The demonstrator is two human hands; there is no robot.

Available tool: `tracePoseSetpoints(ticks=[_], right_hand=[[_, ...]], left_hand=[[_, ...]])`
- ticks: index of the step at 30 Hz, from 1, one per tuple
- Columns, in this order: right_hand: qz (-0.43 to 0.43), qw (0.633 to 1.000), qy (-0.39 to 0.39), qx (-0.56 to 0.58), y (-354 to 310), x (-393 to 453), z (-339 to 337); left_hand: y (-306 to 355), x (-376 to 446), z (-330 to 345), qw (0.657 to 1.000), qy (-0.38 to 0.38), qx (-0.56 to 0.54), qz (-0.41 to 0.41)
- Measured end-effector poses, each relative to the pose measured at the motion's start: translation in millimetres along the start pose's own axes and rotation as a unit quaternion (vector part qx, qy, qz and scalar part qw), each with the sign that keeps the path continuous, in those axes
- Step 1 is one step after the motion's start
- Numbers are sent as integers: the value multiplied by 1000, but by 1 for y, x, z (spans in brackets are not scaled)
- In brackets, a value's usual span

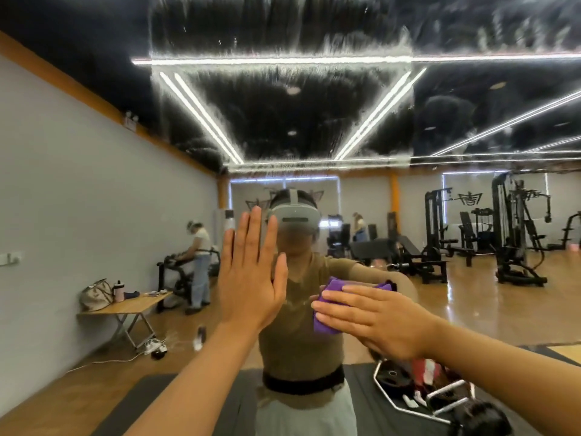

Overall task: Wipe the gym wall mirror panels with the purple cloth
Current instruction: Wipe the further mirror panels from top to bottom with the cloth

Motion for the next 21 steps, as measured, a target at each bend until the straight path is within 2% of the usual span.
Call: tracePoseSetpoints(ticks=[2,4,8,11,13,15,18,21], right_hand=[[65,997,43,24,36,16,-14],[166,982,89,28,83,36,-31],[394,902,171,34,171,75,-66],[454,868,201,27,181,90,-68],[422,881,215,9,159,84,-61],[353,914,199,7,119,68,-45],[201,972,118,-7,43,26,-14],[49,998,23,-41,-15,-29,6]], left_hand=[[0,0,1,1000,-1,-2,2],[-1,0,2,1000,-6,2,-4],[-1,-1,2,1000,-7,4,-7],[-1,-1,1,1000,-1,3,-9],[0,-1,1,1000,3,-1,-9],[0,-1,1,1000,5,-4,-7],[0,-2,1,1000,8,-11,-6],[1,0,0,1000,9,-12,-8]])
Point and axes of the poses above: each hand's wrist, its own x-axis towards the middle knuckle, its own z-axis out of the palm, y = z × x, the point moved 5 cm from there along x, towards the middle knuckle, and after that the axes turned 5 degrees about y, right-handed, at the moved point
